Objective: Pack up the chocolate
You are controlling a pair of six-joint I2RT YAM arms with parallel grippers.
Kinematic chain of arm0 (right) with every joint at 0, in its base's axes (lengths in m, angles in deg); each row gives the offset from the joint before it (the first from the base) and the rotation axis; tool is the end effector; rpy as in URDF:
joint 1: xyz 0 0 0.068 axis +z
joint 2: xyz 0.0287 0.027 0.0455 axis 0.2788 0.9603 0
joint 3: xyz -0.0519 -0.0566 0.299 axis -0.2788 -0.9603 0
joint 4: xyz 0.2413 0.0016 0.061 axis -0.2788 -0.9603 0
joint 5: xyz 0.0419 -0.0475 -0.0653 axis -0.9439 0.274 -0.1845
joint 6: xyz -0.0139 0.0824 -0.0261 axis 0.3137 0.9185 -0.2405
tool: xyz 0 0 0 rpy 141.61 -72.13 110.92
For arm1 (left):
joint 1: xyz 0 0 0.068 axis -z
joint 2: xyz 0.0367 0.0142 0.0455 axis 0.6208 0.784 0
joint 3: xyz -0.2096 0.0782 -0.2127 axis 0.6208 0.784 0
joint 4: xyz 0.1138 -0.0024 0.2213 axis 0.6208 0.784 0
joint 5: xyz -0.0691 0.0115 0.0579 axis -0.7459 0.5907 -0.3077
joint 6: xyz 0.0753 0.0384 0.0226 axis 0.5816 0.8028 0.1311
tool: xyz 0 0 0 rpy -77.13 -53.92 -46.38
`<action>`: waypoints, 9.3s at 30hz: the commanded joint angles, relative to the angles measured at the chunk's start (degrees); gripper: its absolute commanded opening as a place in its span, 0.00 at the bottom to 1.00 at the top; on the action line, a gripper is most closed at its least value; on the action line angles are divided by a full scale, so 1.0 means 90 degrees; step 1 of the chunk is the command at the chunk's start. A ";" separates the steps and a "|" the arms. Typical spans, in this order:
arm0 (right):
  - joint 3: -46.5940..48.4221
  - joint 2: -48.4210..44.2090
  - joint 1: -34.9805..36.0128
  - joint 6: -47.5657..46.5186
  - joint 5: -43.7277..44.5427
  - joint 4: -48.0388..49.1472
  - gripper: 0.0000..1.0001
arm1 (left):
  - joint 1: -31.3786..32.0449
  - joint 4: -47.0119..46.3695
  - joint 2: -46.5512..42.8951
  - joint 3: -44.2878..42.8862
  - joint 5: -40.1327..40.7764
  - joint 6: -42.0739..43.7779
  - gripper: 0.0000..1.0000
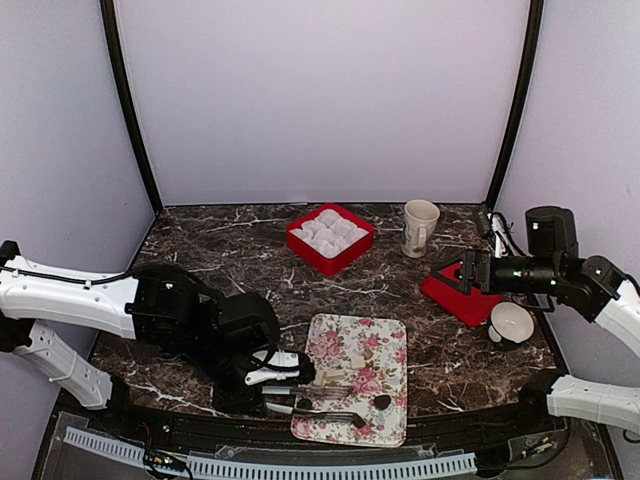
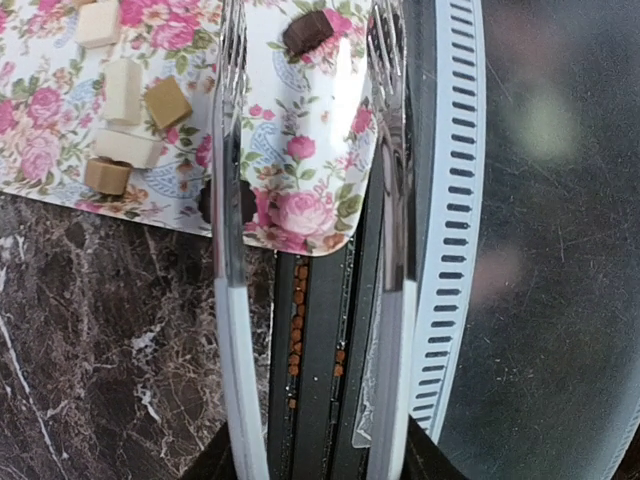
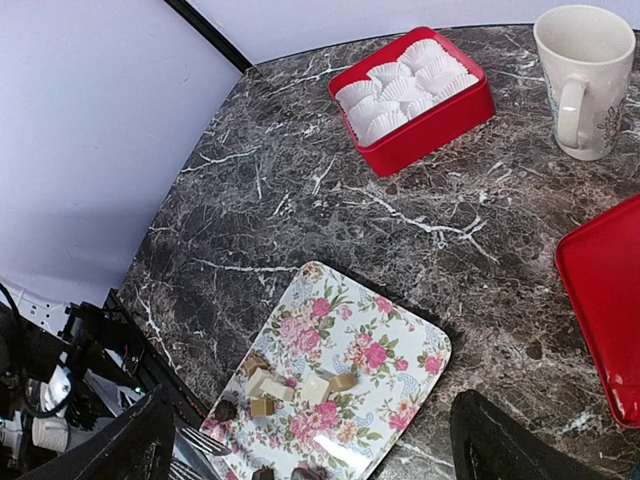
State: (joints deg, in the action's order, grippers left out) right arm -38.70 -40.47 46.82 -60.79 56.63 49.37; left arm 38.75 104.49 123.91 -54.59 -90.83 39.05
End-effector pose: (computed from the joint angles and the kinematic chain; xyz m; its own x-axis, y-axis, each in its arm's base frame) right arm 0.1239 0.1031 0.3173 -0.7089 0.1097 -0.6967 -0.4436 0.6987 0.5613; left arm 0.0471 -0.2589 0.2646 -0.1603 0.8959 -0.4143 0.9853 0.1204 -0.1209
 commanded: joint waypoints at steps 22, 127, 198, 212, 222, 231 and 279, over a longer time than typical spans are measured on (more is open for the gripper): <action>-0.0156 -0.0379 -0.0025 0.0348 -0.0061 0.0002 0.96 | 0.0229 -0.0747 0.1325 -0.0381 0.0732 0.1294 0.37; -0.0463 0.0206 -0.0065 0.0824 0.0014 0.0911 0.94 | -0.4753 -0.0841 0.6558 -0.7689 -0.2050 -0.1222 0.31; -0.0972 -0.1243 -0.0091 0.1586 0.0139 0.0352 0.98 | -0.0030 -0.1927 0.1130 0.0126 0.0246 0.0527 0.39; -0.1034 -0.1477 -0.0083 0.1669 0.0170 0.0223 0.98 | 0.0002 -0.2207 0.1994 -0.0189 0.0183 0.0676 0.38; -0.0912 -0.1451 -0.0084 0.1524 0.0208 0.0073 0.98 | -0.0033 -0.2178 0.1868 -0.0311 0.0067 0.0653 0.22; -0.0901 -0.1342 -0.0084 0.1421 0.0235 0.0214 0.99 | -0.0781 -0.2087 0.1081 -0.0305 -0.0769 0.0288 0.11; -0.1432 -0.0646 -0.0191 0.1761 0.0259 0.1167 0.98 | -0.5083 -0.0917 0.5091 -0.5274 -0.3052 -0.1440 0.15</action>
State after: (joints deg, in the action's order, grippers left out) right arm -50.79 -46.18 45.73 -45.51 58.97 57.39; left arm -6.56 94.72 169.07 -99.23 -114.92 26.14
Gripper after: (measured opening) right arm 0.979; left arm 0.304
